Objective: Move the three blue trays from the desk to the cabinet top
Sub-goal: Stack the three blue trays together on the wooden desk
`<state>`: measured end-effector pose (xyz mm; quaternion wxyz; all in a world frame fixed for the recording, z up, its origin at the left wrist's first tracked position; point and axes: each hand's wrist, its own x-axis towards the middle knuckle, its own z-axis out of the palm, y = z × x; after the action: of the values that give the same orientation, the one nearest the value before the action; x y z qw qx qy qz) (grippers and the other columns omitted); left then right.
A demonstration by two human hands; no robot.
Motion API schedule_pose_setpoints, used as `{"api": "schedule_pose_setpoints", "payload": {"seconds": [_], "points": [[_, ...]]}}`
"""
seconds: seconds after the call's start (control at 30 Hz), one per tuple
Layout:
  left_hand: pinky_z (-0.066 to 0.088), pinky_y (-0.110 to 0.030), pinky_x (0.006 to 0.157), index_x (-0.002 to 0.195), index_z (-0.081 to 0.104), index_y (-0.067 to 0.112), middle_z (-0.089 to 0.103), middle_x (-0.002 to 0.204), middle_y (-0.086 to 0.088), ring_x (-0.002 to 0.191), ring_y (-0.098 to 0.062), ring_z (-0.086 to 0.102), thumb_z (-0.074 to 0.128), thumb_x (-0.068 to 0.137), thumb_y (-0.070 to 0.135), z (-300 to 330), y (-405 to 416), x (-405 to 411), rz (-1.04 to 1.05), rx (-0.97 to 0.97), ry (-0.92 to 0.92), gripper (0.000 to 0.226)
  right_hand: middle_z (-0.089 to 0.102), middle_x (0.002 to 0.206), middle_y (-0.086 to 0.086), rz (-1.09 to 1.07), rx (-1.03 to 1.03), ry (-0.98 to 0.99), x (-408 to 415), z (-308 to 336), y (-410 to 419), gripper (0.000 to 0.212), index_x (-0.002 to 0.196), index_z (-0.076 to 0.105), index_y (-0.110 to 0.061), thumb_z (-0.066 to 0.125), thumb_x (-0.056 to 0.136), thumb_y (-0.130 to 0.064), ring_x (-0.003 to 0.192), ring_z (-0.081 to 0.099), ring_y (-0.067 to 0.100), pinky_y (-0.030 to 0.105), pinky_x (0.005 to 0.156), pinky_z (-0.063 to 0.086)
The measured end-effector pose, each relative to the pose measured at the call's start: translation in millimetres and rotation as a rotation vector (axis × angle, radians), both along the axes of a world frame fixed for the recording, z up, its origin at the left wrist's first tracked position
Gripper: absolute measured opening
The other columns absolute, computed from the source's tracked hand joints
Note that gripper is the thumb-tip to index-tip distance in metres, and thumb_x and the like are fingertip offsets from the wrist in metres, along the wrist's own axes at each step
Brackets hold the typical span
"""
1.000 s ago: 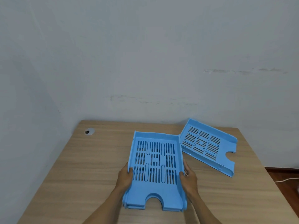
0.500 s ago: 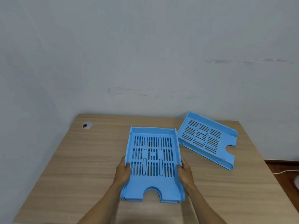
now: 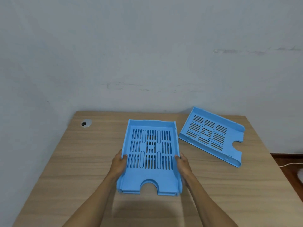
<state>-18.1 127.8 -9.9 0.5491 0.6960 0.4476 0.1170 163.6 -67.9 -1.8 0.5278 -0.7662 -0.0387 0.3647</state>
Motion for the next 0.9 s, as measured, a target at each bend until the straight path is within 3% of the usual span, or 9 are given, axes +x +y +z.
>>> {"api": "schedule_pose_setpoints", "payload": {"seconds": [0.13,0.3,0.47,0.6,0.7,0.8,0.9], "points": [[0.053,-0.039,0.09,0.135,0.048,0.016,0.066,0.117,-0.006,0.098,-0.019,0.065,0.036,0.104,0.011,2.4,-1.7,0.7,-0.012,0.01,0.015,0.034,0.055,0.137,0.005,-0.007,-0.01,0.012,-6.6,1.4,2.3,0.041,0.142,0.045,-0.017,0.033,0.104,-0.029,0.127,0.052,0.027,0.05,0.112,0.038],[0.055,-0.041,0.089,0.134,0.049,0.015,0.066,0.111,-0.005,0.093,-0.021,0.066,0.036,0.103,0.011,2.0,10.0,9.5,0.011,0.038,0.016,0.034,0.062,0.129,0.007,-0.028,-0.029,-0.012,1.2,-0.8,13.7,0.04,0.136,0.051,-0.016,0.035,0.103,-0.032,0.118,0.057,0.028,0.05,0.107,0.043],[0.049,-0.025,0.072,0.132,0.048,0.018,0.062,0.11,-0.002,0.084,-0.012,0.062,0.041,0.103,0.014,1.8,13.0,11.4,0.025,0.011,0.005,0.03,0.061,0.132,0.006,-0.016,-0.033,-0.049,7.3,-1.6,17.5,0.04,0.138,0.051,-0.016,0.037,0.103,-0.03,0.12,0.057,0.028,0.048,0.108,0.043],[0.05,-0.035,0.092,0.14,0.044,0.014,0.062,0.129,-0.008,0.104,-0.022,0.061,0.05,0.1,0.021,14.5,12.0,7.8,0.023,-0.009,-0.021,0.041,0.049,0.146,0.002,0.013,-0.008,-0.061,4.4,11.6,12.8,0.048,0.146,0.041,-0.017,0.043,0.101,-0.035,0.134,0.046,0.026,0.045,0.114,0.035],[0.046,-0.035,0.095,0.14,0.044,0.011,0.058,0.136,-0.01,0.109,-0.02,0.057,0.05,0.101,0.021,35.7,14.9,16.1,0.028,0.039,-0.039,0.041,0.033,0.156,0.001,0.045,-0.029,-0.149,8.8,37.6,9.6,0.055,0.151,0.03,-0.017,0.043,0.101,-0.034,0.144,0.031,0.024,0.042,0.117,0.027],[0.035,-0.043,0.114,0.149,0.034,0.014,0.04,0.154,-0.008,0.138,-0.026,0.042,0.049,0.101,0.031,57.2,17.7,32.2,-0.022,0.108,-0.032,0.054,0.029,0.159,0.004,0.104,-0.07,-0.234,22.1,62.1,4.0,0.054,0.152,0.029,-0.019,0.041,0.102,-0.037,0.145,0.028,0.025,0.044,0.116,0.026],[0.03,-0.044,0.116,0.151,0.032,0.014,0.034,0.158,-0.008,0.144,-0.028,0.034,0.049,0.1,0.033,76.9,11.6,56.1,-0.042,0.131,-0.054,0.057,0.029,0.158,0.005,0.113,-0.086,-0.283,42.9,85.4,-4.4,0.055,0.151,0.031,-0.021,0.041,0.101,-0.041,0.144,0.03,0.026,0.045,0.116,0.028]]}}
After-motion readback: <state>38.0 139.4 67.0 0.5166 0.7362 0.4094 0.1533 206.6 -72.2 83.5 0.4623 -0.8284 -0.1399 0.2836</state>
